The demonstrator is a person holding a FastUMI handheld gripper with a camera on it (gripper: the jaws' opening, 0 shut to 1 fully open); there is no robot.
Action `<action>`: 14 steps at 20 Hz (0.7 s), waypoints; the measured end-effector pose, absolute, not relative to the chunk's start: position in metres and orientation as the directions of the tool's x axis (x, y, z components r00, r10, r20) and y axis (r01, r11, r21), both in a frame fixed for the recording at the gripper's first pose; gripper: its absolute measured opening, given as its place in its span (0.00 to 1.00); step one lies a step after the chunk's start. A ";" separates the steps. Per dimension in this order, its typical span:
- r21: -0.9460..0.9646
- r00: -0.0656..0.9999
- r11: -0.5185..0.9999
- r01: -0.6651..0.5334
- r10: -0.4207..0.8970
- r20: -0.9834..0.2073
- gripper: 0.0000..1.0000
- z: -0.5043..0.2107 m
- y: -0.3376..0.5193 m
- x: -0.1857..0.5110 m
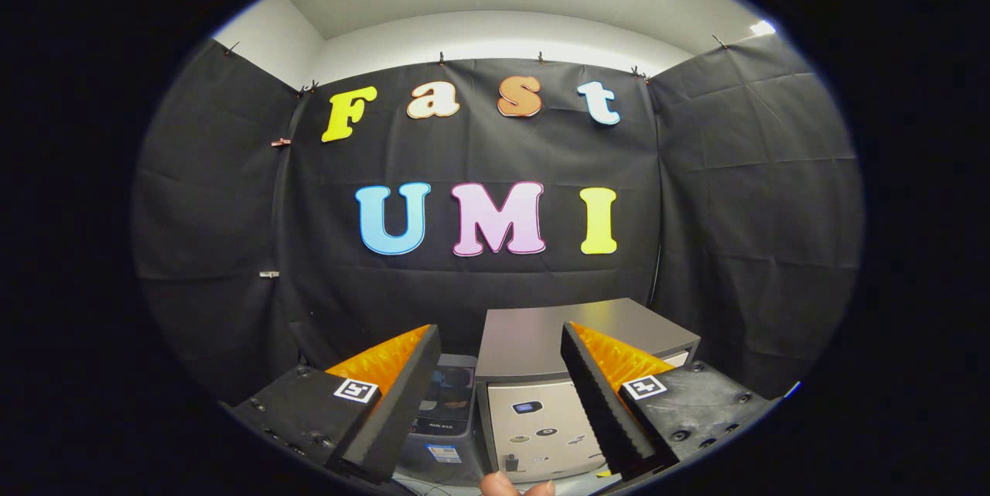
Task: Put the clothes into the washing machine and then close the washing machine lid.
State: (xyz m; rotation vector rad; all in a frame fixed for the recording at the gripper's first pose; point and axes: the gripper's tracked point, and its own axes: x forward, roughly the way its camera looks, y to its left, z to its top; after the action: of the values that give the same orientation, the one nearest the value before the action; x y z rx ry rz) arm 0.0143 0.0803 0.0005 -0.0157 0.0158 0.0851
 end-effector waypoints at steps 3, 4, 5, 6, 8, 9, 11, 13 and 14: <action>-0.015 0.996 0.996 -0.085 0.085 -0.015 0.99 0.002 0.080 0.014; -0.016 0.996 0.996 -0.085 0.085 -0.015 0.99 0.002 0.080 0.013; -0.017 0.996 0.996 -0.086 0.085 -0.016 0.99 0.001 0.080 0.013; -0.018 0.996 0.996 -0.087 0.086 -0.017 0.99 0.001 0.080 0.013; -0.021 0.996 0.996 -0.090 0.090 -0.018 0.99 0.000 0.081 0.013; -0.025 0.996 0.996 -0.090 0.090 -0.018 0.99 0.000 0.082 0.013; -0.031 0.996 0.996 -0.088 0.087 -0.019 0.99 0.001 0.081 0.013; -0.033 0.996 0.996 -0.088 0.088 -0.017 0.99 0.002 0.082 0.012; -0.034 0.996 0.995 -0.090 0.089 -0.018 0.99 0.000 0.082 0.012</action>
State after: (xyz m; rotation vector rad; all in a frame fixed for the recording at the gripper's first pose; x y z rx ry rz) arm 0.0117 0.0819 0.0003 -0.0348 0.0165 0.0894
